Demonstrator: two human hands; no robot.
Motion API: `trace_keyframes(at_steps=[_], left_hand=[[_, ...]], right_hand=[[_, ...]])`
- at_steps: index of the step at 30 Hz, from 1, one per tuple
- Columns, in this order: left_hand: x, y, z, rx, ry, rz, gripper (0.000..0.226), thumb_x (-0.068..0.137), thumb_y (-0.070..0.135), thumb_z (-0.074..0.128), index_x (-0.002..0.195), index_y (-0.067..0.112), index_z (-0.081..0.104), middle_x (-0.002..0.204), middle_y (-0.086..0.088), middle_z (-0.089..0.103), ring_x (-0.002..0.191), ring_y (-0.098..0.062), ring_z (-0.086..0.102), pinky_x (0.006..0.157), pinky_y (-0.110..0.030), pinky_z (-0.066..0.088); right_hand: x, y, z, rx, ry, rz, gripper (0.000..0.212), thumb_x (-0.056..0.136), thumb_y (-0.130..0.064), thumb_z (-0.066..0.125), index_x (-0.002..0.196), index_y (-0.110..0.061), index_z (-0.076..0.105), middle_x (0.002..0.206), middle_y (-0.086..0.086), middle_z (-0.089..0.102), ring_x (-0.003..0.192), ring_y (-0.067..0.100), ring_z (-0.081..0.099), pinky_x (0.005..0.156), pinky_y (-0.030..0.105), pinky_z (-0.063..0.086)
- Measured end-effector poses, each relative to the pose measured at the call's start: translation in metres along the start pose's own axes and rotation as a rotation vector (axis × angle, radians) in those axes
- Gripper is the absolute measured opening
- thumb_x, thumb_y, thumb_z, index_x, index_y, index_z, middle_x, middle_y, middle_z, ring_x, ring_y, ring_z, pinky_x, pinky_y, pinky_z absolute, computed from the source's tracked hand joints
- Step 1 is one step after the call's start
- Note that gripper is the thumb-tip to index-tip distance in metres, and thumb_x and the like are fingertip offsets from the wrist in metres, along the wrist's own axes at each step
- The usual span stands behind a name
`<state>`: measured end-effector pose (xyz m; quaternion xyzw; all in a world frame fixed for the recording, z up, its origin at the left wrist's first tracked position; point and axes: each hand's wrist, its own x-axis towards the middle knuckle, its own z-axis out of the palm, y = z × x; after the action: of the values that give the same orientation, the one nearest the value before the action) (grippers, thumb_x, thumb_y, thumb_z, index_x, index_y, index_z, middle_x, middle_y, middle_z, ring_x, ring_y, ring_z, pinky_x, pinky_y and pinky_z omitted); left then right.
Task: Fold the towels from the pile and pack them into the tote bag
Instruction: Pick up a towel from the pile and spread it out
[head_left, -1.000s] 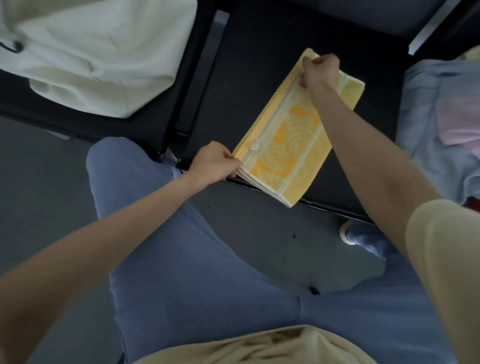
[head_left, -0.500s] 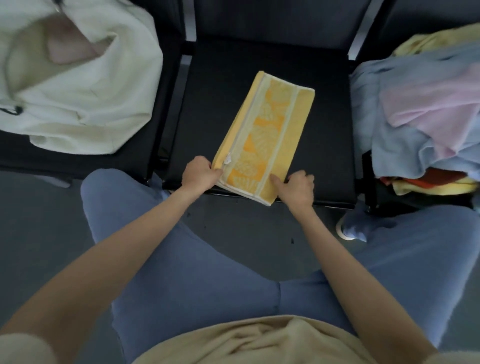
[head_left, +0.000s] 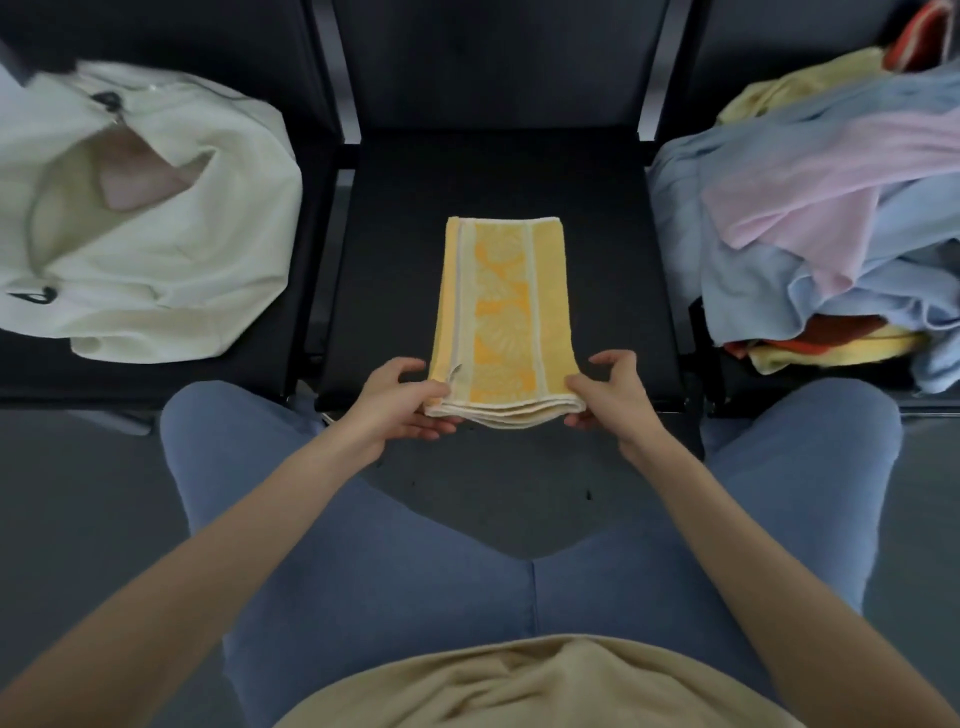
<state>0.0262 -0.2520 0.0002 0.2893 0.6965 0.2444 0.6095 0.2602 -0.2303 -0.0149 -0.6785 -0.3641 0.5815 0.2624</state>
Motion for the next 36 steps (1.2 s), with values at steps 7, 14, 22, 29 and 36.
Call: trace_keyframes(at_steps=[7, 14, 22, 29, 36], left_hand=[[0.0, 0.016, 0.002, -0.303, -0.108, 0.014, 0.022, 0.093, 0.016, 0.061, 0.105, -0.002, 0.068, 0.094, -0.023, 0.072, 0.085, -0.029, 0.073, 0.074, -0.032, 0.06], [0.055, 0.035, 0.008, -0.873, -0.126, -0.05, 0.038, 0.094, 0.015, 0.053, 0.121, -0.011, 0.05, 0.11, -0.029, 0.067, 0.103, -0.036, 0.067, 0.094, -0.042, 0.054], [0.09, 0.034, 0.025, -0.755, 0.023, 0.079, 0.038, 0.094, 0.006, 0.053, 0.128, -0.009, 0.046, 0.116, -0.029, 0.063, 0.104, -0.033, 0.066, 0.091, -0.039, 0.055], [0.087, 0.015, 0.025, 0.349, 0.099, 0.584, 0.043, 0.091, 0.016, 0.064, 0.133, 0.014, 0.055, 0.121, 0.002, 0.064, 0.111, -0.008, 0.059, 0.103, -0.03, 0.046], [0.089, -0.001, 0.001, 1.178, -0.017, 0.773, 0.064, 0.091, 0.021, 0.062, 0.148, 0.009, 0.035, 0.157, -0.003, 0.027, 0.144, -0.016, 0.025, 0.116, -0.025, 0.019]], right_hand=[[0.014, -0.004, -0.017, 0.505, -0.082, 0.163, 0.006, 0.091, -0.009, 0.058, 0.093, -0.009, 0.063, 0.073, 0.005, 0.059, 0.056, 0.012, 0.054, 0.051, 0.021, 0.048], [0.052, -0.032, -0.002, 0.871, -0.058, 0.269, 0.015, 0.089, -0.001, 0.053, 0.103, 0.003, 0.055, 0.112, 0.02, 0.06, 0.103, 0.024, 0.064, 0.077, 0.026, 0.056], [0.079, -0.043, 0.012, 0.815, 0.009, 0.254, 0.028, 0.086, 0.001, 0.056, 0.113, -0.001, 0.049, 0.106, 0.021, 0.058, 0.1, 0.026, 0.065, 0.086, 0.033, 0.055], [0.073, -0.019, 0.02, -0.205, 0.023, -0.265, 0.053, 0.08, -0.002, 0.064, 0.127, -0.009, 0.04, 0.114, 0.004, 0.054, 0.105, 0.018, 0.057, 0.085, 0.026, 0.05], [0.082, 0.007, 0.003, -1.205, -0.223, -0.624, 0.084, 0.081, -0.003, 0.056, 0.153, -0.018, 0.014, 0.161, 0.003, 0.005, 0.148, 0.017, 0.004, 0.117, 0.038, 0.015]])
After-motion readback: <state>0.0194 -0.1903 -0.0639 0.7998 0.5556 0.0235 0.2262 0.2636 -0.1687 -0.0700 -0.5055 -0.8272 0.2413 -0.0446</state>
